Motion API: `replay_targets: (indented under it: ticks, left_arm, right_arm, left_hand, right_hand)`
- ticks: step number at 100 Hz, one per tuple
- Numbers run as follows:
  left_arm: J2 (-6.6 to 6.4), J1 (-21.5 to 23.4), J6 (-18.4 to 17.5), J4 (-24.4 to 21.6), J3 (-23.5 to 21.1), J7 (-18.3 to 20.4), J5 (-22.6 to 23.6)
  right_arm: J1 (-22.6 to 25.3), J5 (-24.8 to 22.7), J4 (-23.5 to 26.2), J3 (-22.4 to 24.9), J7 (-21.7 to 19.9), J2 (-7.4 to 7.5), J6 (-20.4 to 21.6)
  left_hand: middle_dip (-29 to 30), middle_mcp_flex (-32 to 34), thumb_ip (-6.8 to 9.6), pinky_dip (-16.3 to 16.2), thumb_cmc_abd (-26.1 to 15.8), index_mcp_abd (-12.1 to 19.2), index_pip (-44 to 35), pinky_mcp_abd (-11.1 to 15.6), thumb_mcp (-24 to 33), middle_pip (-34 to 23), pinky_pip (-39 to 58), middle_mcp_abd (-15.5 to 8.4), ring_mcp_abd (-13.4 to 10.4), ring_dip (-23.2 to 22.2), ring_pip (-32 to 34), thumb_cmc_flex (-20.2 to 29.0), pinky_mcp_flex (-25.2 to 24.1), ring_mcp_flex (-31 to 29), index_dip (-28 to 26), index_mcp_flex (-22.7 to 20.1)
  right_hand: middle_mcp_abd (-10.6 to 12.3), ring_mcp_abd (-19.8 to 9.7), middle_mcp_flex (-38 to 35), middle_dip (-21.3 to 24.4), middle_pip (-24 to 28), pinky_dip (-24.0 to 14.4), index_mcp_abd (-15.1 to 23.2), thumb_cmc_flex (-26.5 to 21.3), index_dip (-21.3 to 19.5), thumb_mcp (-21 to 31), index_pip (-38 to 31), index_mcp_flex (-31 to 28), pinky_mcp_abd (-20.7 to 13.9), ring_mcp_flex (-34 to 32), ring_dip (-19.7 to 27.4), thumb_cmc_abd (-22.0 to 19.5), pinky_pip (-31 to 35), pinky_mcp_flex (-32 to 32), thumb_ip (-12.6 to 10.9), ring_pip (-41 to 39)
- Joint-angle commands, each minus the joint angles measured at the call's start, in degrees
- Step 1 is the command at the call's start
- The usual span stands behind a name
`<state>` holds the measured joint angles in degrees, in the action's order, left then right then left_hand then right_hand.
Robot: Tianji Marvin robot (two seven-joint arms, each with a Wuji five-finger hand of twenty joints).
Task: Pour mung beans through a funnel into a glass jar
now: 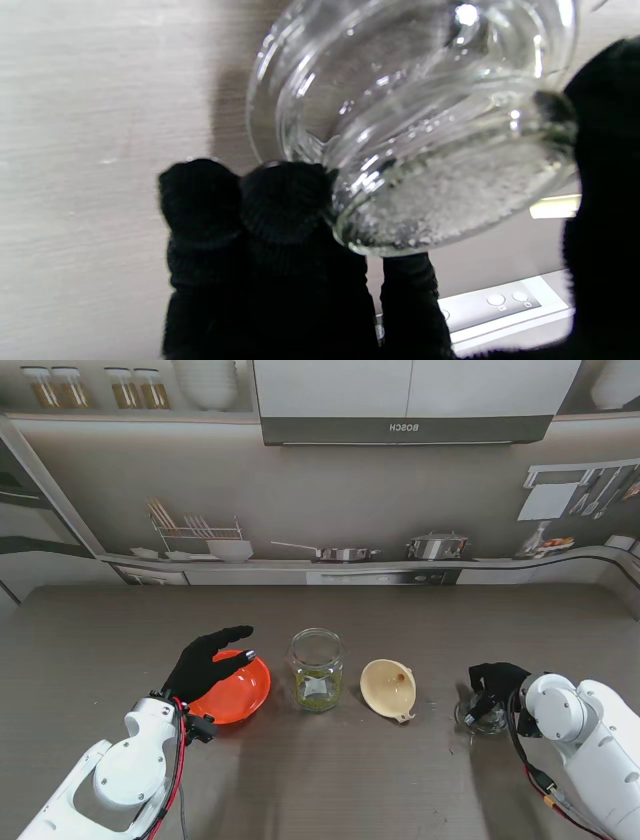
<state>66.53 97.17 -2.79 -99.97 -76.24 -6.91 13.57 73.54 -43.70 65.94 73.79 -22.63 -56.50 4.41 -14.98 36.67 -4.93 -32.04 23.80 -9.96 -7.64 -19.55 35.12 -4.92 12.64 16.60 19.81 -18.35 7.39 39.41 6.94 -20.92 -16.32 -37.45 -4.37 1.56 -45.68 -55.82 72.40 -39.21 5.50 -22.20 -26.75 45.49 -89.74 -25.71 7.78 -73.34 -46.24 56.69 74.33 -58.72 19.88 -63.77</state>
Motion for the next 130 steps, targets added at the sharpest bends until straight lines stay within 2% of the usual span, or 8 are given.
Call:
replay_targets:
  ticks: [1, 65, 106, 130]
  left_arm:
    - [0.11, 0.2, 0.2, -0.3, -0.1, 1.1, -0.2]
    - [0.16, 0.5, -0.3, -0.4, -0.7, 0.7, -0.1]
    - [0.15, 0.8, -0.4, -0.5, -1.1, 0.7, 0.0]
    - [0.13, 0.7, -0.5, -0.4, -1.1, 0.8, 0.0]
  right_arm:
    - [2.3, -0.9, -1.3, -0.4, -2.1, -0.23, -0.5]
    - [1.7, -0.9, 5.4, 1.6, -2.2, -0.92, -4.1]
    - [-0.1, 0.3, 5.6, 0.7, -1.7, -1.23, -5.3]
    - [-0.8, 0.9, 7.5, 1.2, -2.3, -1.37, -6.6]
  left_hand:
    - [-0.3, -1.1, 1.71, -0.9, -1.7, 0.7, 0.0, 0.3, -0.9, 0.7, -1.6, -0.1, 0.2, -0.6, -1.4, 0.8, -0.9, 0.4, -0.3, -0.2]
    - [-0.3, -1.2, 1.71, -0.9, -1.7, 0.7, 0.0, 0.3, -0.9, 0.7, -1.6, -0.1, 0.2, -0.6, -1.4, 0.9, -0.9, 0.4, -0.3, -0.1]
    - [-0.3, -1.3, 1.71, -0.9, -1.7, 0.6, 0.0, 0.3, -0.9, 0.8, -1.7, 0.2, 0.2, -0.5, -1.5, 0.9, -1.0, 0.5, -0.3, -0.2]
    - [-0.3, -1.4, 1.72, -0.9, -1.8, 0.7, 0.0, 0.3, -0.9, 0.8, -1.7, 0.3, 0.2, -0.5, -1.4, 0.9, -1.0, 0.5, -0.3, -0.2]
  right_hand:
    - [3.8, -12.8, -1.7, -0.5, -6.0, 0.4, -2.1, -18.5, 2.3, 36.0, 1.9, -4.8, -2.1, -2.6, -2.1, -7.4, 3.0, -1.7, -3.4, -6.9]
    - [3.7, -12.8, -1.9, -0.7, -6.0, 0.4, -2.2, -18.6, 2.0, 36.3, 2.0, -5.0, -2.0, -2.6, -2.3, -7.1, 3.3, -1.8, -3.5, -7.4]
    - [3.6, -12.9, -2.1, -0.8, -6.1, 0.4, -2.1, -18.5, 2.0, 36.6, 2.0, -5.1, -2.0, -2.6, -2.4, -6.8, 3.5, -1.9, -3.5, -7.7]
    - [3.6, -12.8, -2.2, -0.8, -6.2, 0.4, -2.2, -18.5, 2.1, 36.6, 2.0, -5.2, -1.9, -2.6, -2.5, -6.7, 3.6, -1.8, -3.6, -7.9]
